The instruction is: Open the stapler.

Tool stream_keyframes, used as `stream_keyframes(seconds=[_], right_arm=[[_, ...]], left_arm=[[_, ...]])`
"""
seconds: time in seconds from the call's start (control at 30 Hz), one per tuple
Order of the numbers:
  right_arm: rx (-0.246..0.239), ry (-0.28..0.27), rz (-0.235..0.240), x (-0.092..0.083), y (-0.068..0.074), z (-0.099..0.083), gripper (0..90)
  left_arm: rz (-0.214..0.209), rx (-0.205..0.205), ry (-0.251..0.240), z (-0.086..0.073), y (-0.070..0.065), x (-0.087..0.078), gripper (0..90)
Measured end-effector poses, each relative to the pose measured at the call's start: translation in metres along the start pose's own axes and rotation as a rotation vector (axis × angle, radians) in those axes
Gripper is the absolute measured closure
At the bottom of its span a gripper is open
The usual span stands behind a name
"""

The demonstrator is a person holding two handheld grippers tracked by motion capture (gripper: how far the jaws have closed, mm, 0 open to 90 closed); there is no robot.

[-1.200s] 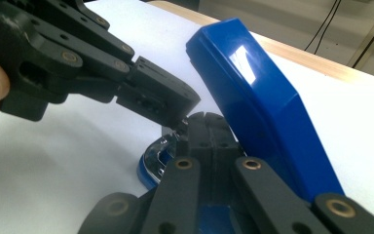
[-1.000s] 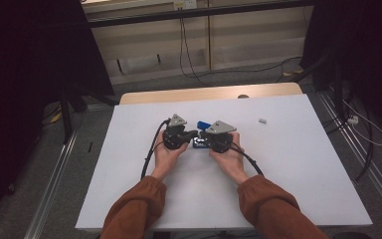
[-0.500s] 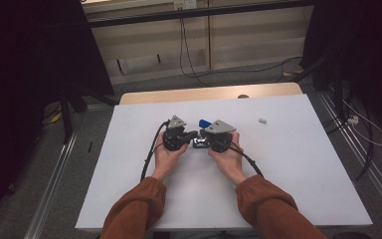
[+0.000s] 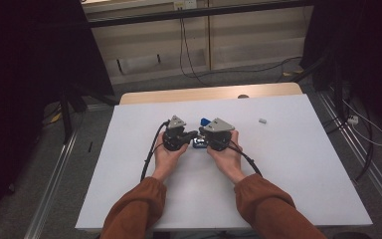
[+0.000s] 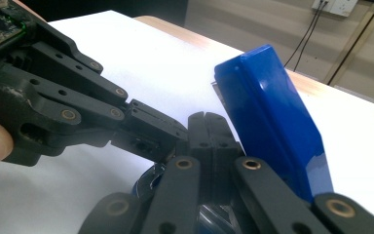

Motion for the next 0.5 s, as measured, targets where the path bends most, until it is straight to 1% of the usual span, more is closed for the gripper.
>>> stream_keyframes(seconds=[0.03, 0.1, 0.2, 0.27, 0.3, 0.4, 0.43, 0.5], right_arm=[[-0.011, -0.003, -0.002, -0.0012, -0.0013, 0.0007, 90.0], [-0.006, -0.004, 0.001, -0.0023, -0.0024, 0.0016, 90.0], [-0.006, -0.003, 0.000, -0.0043, -0.0037, 0.0026, 90.0], [-0.008, -0.005, -0.005, -0.0050, -0.0045, 0.0030, 90.0], [-0.004, -0.009, -0.007, -0.0061, -0.0060, 0.0041, 90.0], [-0.005, -0.009, -0.007, -0.0069, -0.0064, 0.0042, 90.0], [-0.006, -0.022, -0.018, -0.0083, -0.0070, 0.0045, 90.0], [-0.003, -0.021, -0.018, -0.0089, -0.0073, 0.0046, 90.0]], left_arm=[[0.004, 0.005, 0.003, 0.0001, 0.0000, -0.0002, 90.0], [0.007, 0.010, 0.004, 0.0002, 0.0002, -0.0003, 90.0], [0.001, -0.001, -0.001, -0.0002, -0.0005, -0.0002, 90.0], [0.001, -0.001, -0.001, -0.0002, -0.0004, -0.0002, 90.0], [0.007, 0.010, 0.002, 0.0000, 0.0002, -0.0003, 90.0], [0.008, 0.008, 0.003, 0.0002, -0.0004, -0.0003, 90.0], [0.012, 0.012, 0.008, 0.0005, -0.0008, -0.0004, 90.0], [0.012, 0.013, 0.009, 0.0006, -0.0007, -0.0004, 90.0]])
Point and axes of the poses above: each handheld gripper's, and its own axes: x roughly forward along the jaws, z roughly out of its top, y roughly to its left, the point moved 5 cm from there along x, roughly forward along the jaws, and after that the axes turned 9 degrees about x, right-handed, at the moved point
